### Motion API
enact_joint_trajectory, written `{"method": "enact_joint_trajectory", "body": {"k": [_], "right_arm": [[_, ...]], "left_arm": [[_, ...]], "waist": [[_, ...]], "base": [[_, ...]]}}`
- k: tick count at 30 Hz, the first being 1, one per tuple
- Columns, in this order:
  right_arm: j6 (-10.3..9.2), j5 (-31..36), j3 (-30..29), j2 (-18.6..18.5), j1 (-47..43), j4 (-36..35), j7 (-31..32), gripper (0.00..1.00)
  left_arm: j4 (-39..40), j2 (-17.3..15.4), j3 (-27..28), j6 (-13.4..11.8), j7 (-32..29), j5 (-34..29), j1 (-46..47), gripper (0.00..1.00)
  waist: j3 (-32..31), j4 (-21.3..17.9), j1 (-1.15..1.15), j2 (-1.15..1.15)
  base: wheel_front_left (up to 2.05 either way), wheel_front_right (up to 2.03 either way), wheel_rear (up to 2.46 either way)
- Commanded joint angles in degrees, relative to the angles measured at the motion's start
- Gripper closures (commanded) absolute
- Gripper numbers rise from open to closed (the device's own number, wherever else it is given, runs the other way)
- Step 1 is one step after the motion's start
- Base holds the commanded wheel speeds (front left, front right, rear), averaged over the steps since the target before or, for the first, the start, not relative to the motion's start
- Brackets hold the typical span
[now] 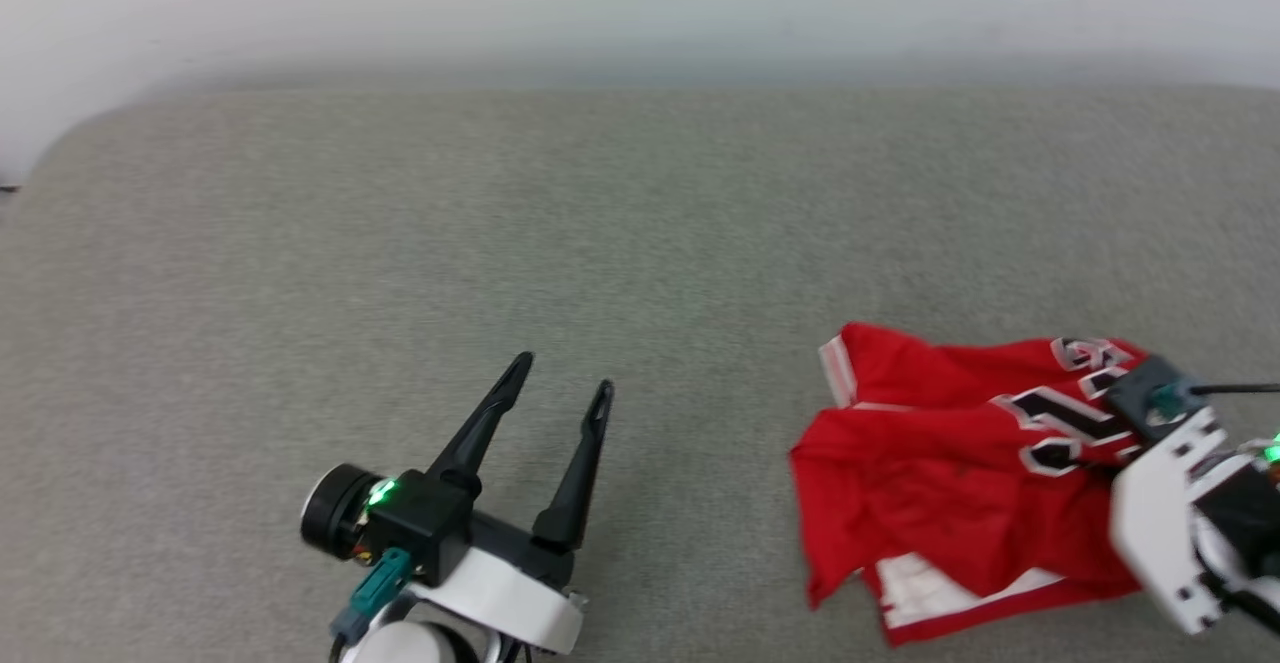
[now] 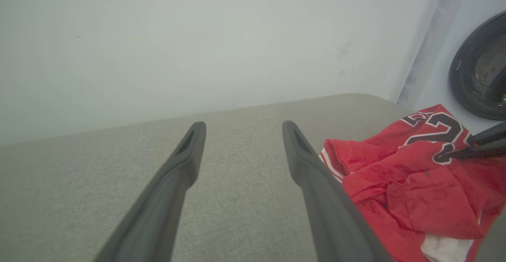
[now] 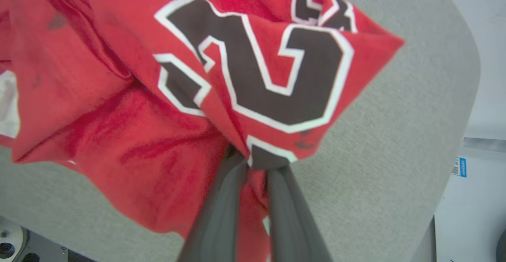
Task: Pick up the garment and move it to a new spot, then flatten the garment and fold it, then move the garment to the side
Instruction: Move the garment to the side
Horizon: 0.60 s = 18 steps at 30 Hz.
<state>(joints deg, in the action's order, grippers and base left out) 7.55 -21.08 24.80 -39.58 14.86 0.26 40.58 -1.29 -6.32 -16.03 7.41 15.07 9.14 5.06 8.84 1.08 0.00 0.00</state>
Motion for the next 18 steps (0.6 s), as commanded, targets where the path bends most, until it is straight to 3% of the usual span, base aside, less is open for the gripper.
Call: {"method": "enact_joint_trajectory", "body": {"k": [1, 10, 18], "right_arm": [[-0.11, -0.1, 0.5, -2.7, 1.8, 1.0, -1.7, 1.00], [-0.12, -0.3, 2.5, -13.7, 9.4, 12.1, -13.1, 1.00], [-0.13, 1.0, -0.3, -16.4, 18.4, 25.3, -23.6, 1.00]], "left_arm": [[0.3, -0.3, -1.2, 0.1, 0.1, -0.1, 1.6, 0.00], [2.7, -2.2, -6.6, 0.1, 0.1, -0.4, 9.1, 0.00], [5.4, -4.8, -10.8, 0.1, 0.1, -1.6, 17.7, 0.00]], "waist": [[2.2, -3.0, 0.00, 0.00], [11.1, -8.9, 0.00, 0.00], [21.3, -11.3, 0.00, 0.00]], "base": [[0.00, 0.00, 0.00], [0.00, 0.00, 0.00], [0.00, 0.00, 0.00]]}}
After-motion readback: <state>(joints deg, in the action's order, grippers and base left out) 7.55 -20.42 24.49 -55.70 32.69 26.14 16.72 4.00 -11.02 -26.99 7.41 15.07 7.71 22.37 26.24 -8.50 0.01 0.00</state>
